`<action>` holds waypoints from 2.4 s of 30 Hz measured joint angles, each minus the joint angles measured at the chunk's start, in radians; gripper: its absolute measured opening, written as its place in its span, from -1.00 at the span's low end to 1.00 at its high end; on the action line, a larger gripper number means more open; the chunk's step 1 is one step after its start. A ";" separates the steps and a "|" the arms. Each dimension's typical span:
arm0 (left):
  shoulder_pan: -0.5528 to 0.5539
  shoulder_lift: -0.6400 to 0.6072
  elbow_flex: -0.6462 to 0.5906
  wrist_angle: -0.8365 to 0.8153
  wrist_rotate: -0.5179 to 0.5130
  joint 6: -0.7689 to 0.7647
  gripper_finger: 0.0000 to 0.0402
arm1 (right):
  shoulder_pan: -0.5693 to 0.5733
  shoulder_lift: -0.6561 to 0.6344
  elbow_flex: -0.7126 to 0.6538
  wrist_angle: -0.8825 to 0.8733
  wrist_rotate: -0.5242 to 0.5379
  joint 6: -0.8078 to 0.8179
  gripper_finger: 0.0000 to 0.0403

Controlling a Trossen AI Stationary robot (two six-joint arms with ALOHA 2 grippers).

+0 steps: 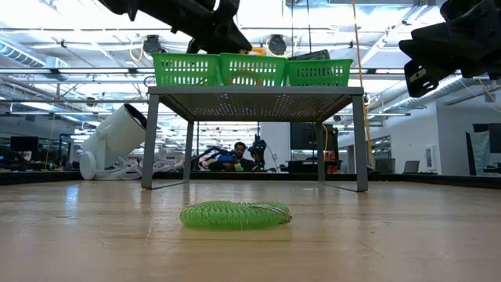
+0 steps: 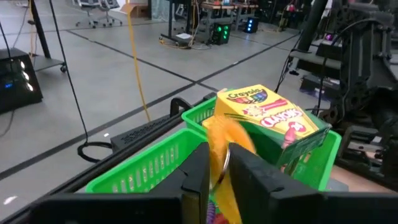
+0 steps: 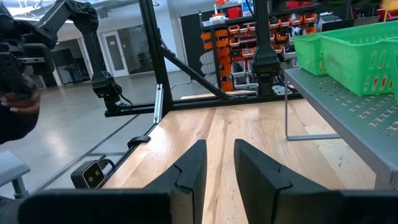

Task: Pick & Place Office Desk Supplies
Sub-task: Put the yellow spring keychain into the center green basket, then put the green spring keychain into the center green basket

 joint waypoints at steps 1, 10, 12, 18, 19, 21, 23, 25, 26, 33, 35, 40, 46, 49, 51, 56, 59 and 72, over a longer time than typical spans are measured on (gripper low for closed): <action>-0.002 0.000 0.000 0.003 0.000 -0.008 -0.63 | 0.000 0.000 0.000 0.000 0.000 0.000 -0.65; -0.008 0.000 0.000 0.011 0.027 -0.007 -0.05 | 0.000 0.000 0.000 0.000 0.000 -0.001 -0.65; -0.015 -0.006 0.000 0.011 0.089 -0.007 0.01 | 0.000 0.000 0.000 0.000 0.000 0.000 -0.65; -0.080 -0.021 0.000 0.086 0.381 0.038 0.07 | 0.000 0.000 0.000 -0.002 0.000 -0.001 -0.65; -0.096 -0.023 0.000 0.101 0.436 0.039 0.08 | 0.000 0.000 0.000 -0.004 0.000 -0.001 -0.65; -0.132 -0.027 0.000 0.117 0.544 0.045 0.08 | 0.000 0.000 0.000 -0.005 0.000 -0.001 -0.65; -0.171 -0.026 0.000 0.113 0.633 0.045 0.08 | 0.000 0.000 0.000 -0.005 0.000 -0.001 -0.65; -0.217 -0.024 0.000 0.097 0.700 0.056 0.08 | 0.000 0.000 0.000 -0.005 0.000 -0.001 -0.65; -0.244 -0.021 0.000 0.086 0.715 0.082 0.08 | 0.000 0.000 0.000 -0.005 0.000 -0.001 -0.65; -0.433 0.061 0.000 -0.027 0.547 0.297 0.08 | 0.000 0.000 0.000 0.003 0.000 -0.001 -0.65; -0.465 0.102 0.000 -0.028 0.479 0.329 0.08 | 0.000 0.000 0.000 0.001 0.000 -0.001 -0.65; -0.504 0.209 0.000 -0.027 0.431 0.312 0.08 | 0.000 0.000 0.000 0.001 0.000 -0.001 -0.65; -0.507 0.352 0.000 -0.016 0.427 0.176 0.08 | 0.000 0.000 0.000 0.000 0.000 -0.001 -0.65; -0.507 0.420 0.000 -0.011 0.412 0.131 0.08 | 0.000 0.000 0.000 0.000 0.000 -0.001 -0.65; -0.507 0.459 0.000 -0.014 0.377 0.092 0.08 | 0.000 0.000 0.000 0.001 0.000 -0.001 -0.65; -0.507 0.520 0.000 -0.011 0.362 0.004 0.08 | 0.000 0.000 0.000 0.001 0.000 0.000 -0.65; -0.509 0.538 0.000 -0.004 0.378 0.000 0.08 | 0.000 0.000 0.000 0.001 0.000 0.000 -0.65; -0.516 0.554 0.003 -0.078 0.230 0.004 -0.05 | 0.000 0.000 0.000 -0.008 0.001 0.000 -0.65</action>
